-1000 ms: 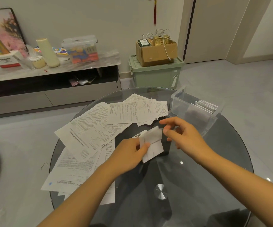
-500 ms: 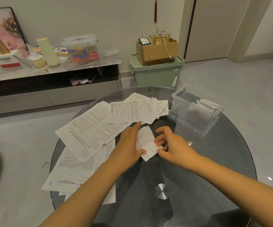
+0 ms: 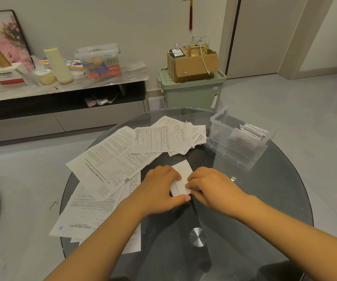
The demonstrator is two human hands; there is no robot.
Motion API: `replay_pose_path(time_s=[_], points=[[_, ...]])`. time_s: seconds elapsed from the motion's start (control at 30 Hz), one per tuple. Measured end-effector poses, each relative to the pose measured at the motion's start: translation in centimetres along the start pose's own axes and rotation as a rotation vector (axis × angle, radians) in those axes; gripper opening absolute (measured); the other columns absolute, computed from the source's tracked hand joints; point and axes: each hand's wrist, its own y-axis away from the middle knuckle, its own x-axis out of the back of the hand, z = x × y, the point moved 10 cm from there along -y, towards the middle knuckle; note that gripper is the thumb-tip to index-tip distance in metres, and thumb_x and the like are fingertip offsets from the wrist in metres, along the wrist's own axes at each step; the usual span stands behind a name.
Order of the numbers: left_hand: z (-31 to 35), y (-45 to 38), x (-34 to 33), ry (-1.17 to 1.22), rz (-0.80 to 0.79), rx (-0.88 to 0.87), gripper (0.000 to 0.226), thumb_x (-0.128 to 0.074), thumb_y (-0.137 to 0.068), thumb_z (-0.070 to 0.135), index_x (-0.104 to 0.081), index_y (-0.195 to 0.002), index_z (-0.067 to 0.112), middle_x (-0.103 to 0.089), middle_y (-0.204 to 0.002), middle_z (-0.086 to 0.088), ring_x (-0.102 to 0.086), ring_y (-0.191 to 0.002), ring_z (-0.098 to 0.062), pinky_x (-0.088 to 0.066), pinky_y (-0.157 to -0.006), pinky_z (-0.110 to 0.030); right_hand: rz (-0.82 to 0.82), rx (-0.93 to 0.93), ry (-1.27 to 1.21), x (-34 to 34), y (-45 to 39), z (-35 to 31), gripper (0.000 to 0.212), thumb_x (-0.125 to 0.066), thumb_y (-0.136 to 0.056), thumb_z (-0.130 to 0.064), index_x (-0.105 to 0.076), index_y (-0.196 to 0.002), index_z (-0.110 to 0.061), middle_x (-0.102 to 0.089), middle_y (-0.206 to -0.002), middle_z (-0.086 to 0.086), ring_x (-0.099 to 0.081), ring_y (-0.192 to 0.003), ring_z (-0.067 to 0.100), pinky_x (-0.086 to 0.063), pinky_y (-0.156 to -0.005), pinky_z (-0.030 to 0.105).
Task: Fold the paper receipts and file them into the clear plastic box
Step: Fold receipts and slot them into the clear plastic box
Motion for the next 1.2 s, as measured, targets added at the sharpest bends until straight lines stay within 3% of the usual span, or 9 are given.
replay_pose_path(time_s=[0.23,0.33,0.43,0.57,0.63,0.8,0.87,1.03,1.2], points=[[-0.2,-0.1,0.3,0.044,-0.009,0.005,0.038,-0.057,-0.086,0.04,-0.058,-0.12,0.022,-0.054,-0.121,0.006,-0.044,-0.112,-0.012,-0.036,-0.095,-0.025,-0.007,0.017,0.053,0.1,-0.2,-0.1,0.027,-0.04,-0.096,-0.025,-0.062,-0.107,-0.014,-0.066,-0.101,0.003,-0.057,-0.095,0.025,-0.043,-0.084,0.036],[-0.1,-0.1,1.1,0.09,0.019,0.048,0.029,-0.045,-0.086,0.04,-0.066,-0.099,0.023,-0.062,-0.096,0.006,-0.052,-0.094,-0.013,-0.045,-0.08,-0.031,0.057,-0.048,-0.029,1.2,-0.3,0.4,0.024,-0.04,-0.096,-0.025,-0.059,-0.101,-0.012,-0.062,-0.085,0.006,-0.054,-0.08,0.024,-0.04,-0.071,0.034],[0.2,0.0,1.6,0.127,0.076,0.083,0.026,-0.038,-0.086,0.034,-0.059,-0.081,0.021,-0.057,-0.074,0.004,-0.053,-0.072,-0.015,-0.044,-0.066,-0.033,0.124,-0.125,-0.181,1.7,-0.1,1.7,0.016,-0.043,-0.094,-0.026,-0.056,-0.099,-0.018,-0.057,-0.075,-0.001,-0.05,-0.071,0.018,-0.039,-0.064,0.033],[-0.8,-0.1,1.6,0.164,0.126,0.137,0.007,-0.049,-0.09,0.026,-0.054,-0.095,0.023,-0.056,-0.083,0.008,-0.052,-0.072,-0.01,-0.042,-0.065,-0.027,0.116,-0.222,-0.322,0.6,-0.2,3.4,0.028,-0.054,-0.09,-0.028,-0.051,-0.118,-0.026,-0.057,-0.098,-0.01,-0.053,-0.079,0.007,-0.047,-0.074,0.027],[-1.5,-0.1,1.1,0.222,0.11,0.166,0.013,-0.053,-0.09,0.023,-0.05,-0.102,0.024,-0.055,-0.094,0.007,-0.051,-0.075,-0.007,-0.043,-0.069,-0.024,0.117,-0.26,-0.37,0.3,-0.2,4.0,0.034,-0.06,-0.087,-0.027,-0.05,-0.12,-0.028,-0.053,-0.101,-0.011,-0.054,-0.078,0.005,-0.048,-0.077,0.026],[-2.0,-0.2,0.2,0.159,0.074,0.191,0.032,-0.055,-0.091,0.022,-0.049,-0.122,0.022,-0.044,-0.117,0.004,-0.039,-0.11,-0.013,-0.036,-0.09,-0.022,0.105,-0.279,-0.312,0.1,-0.6,3.8,0.016,-0.062,-0.088,-0.024,-0.065,-0.103,-0.019,-0.047,-0.102,-0.006,-0.052,-0.076,0.01,-0.046,-0.073,0.025],[-2.4,-0.2,0.1,0.136,0.069,0.222,0.036,-0.057,-0.09,0.023,-0.049,-0.126,0.021,-0.046,-0.12,0.003,-0.038,-0.115,-0.015,-0.035,-0.095,-0.024,0.078,-0.26,-0.271,-0.1,-0.8,3.2,0.016,-0.058,-0.09,-0.024,-0.069,-0.099,-0.017,-0.052,-0.1,-0.002,-0.05,-0.079,0.012,-0.045,-0.074,0.027],[-3.8,0.1,-0.2,0.263,0.028,0.385,0.045,-0.068,-0.082,0.024,-0.054,-0.124,0.022,-0.056,-0.104,0.004,-0.053,-0.098,-0.013,-0.044,-0.085,-0.026,-0.003,-0.196,-0.201,-0.6,-0.9,1.9,0.025,-0.052,-0.093,-0.027,-0.07,-0.105,-0.015,-0.055,-0.098,0.002,-0.052,-0.094,0.018,-0.043,-0.079,0.031],[-4.2,0.8,-0.1,0.324,0.029,0.492,0.039,-0.07,-0.079,0.024,-0.054,-0.115,0.021,-0.052,-0.085,0.012,-0.052,-0.08,-0.007,-0.037,-0.062,-0.017,-0.064,-0.157,-0.21,-1.3,-0.6,1.1,0.038,-0.054,-0.091,-0.039,-0.062,-0.121,-0.018,-0.05,-0.106,-0.001,-0.047,-0.1,0.013,-0.04,-0.081,0.023]])
